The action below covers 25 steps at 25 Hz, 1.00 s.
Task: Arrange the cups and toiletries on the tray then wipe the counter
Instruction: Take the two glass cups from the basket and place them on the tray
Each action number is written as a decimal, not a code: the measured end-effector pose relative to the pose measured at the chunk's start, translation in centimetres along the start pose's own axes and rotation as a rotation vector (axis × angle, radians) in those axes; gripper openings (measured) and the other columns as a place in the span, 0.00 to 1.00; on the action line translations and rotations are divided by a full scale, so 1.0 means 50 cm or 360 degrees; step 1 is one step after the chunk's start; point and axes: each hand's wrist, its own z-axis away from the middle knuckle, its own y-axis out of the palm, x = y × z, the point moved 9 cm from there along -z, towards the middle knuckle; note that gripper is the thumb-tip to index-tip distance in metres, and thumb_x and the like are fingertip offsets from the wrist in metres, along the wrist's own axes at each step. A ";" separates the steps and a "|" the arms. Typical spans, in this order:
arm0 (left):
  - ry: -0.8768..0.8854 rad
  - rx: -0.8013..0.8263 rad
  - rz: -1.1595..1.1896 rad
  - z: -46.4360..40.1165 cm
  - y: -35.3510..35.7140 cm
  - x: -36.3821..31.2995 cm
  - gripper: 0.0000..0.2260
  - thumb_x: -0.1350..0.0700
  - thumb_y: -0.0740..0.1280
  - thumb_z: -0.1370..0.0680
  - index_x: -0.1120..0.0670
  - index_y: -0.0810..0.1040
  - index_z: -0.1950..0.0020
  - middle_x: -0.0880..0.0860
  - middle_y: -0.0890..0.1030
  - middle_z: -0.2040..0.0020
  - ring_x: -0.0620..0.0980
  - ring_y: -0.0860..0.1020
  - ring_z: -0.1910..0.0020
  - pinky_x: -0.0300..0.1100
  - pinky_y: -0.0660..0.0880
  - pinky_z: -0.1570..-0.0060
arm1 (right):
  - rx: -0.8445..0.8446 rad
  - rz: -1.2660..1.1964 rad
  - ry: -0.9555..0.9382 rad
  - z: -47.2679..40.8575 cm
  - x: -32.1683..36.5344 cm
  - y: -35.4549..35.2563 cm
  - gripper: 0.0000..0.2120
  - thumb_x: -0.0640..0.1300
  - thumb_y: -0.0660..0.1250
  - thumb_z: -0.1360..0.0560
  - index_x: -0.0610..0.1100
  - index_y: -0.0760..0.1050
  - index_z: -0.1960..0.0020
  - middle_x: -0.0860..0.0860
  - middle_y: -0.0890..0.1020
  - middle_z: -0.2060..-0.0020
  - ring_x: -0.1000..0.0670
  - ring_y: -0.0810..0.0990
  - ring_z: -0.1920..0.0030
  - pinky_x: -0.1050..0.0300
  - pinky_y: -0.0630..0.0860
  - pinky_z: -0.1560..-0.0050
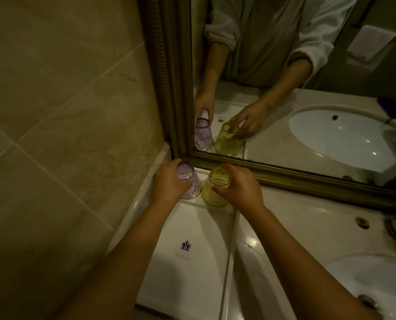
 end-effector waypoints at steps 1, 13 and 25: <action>-0.0005 -0.0008 0.0008 -0.001 0.003 0.003 0.28 0.60 0.75 0.36 0.58 0.74 0.36 0.62 0.79 0.41 0.61 0.76 0.43 0.49 0.73 0.43 | -0.0004 -0.0014 0.0007 0.000 -0.006 0.003 0.28 0.49 0.74 0.35 0.45 0.73 0.38 0.44 0.80 0.44 0.42 0.74 0.42 0.49 0.74 0.47; -0.0120 -0.0238 0.0487 0.044 0.042 0.090 0.32 0.62 0.76 0.36 0.60 0.70 0.33 0.62 0.76 0.37 0.58 0.75 0.40 0.54 0.72 0.39 | -0.0097 -0.0336 0.0296 0.039 -0.099 0.065 0.41 0.50 0.77 0.39 0.50 0.63 0.31 0.47 0.76 0.38 0.46 0.74 0.39 0.48 0.74 0.43; -0.0111 -0.0220 0.0730 0.042 0.065 0.127 0.30 0.58 0.74 0.35 0.50 0.71 0.35 0.54 0.78 0.38 0.53 0.76 0.39 0.57 0.75 0.41 | -0.0213 -0.0375 0.0256 0.044 -0.122 0.074 0.35 0.50 0.77 0.39 0.46 0.69 0.35 0.47 0.80 0.42 0.46 0.78 0.43 0.45 0.74 0.42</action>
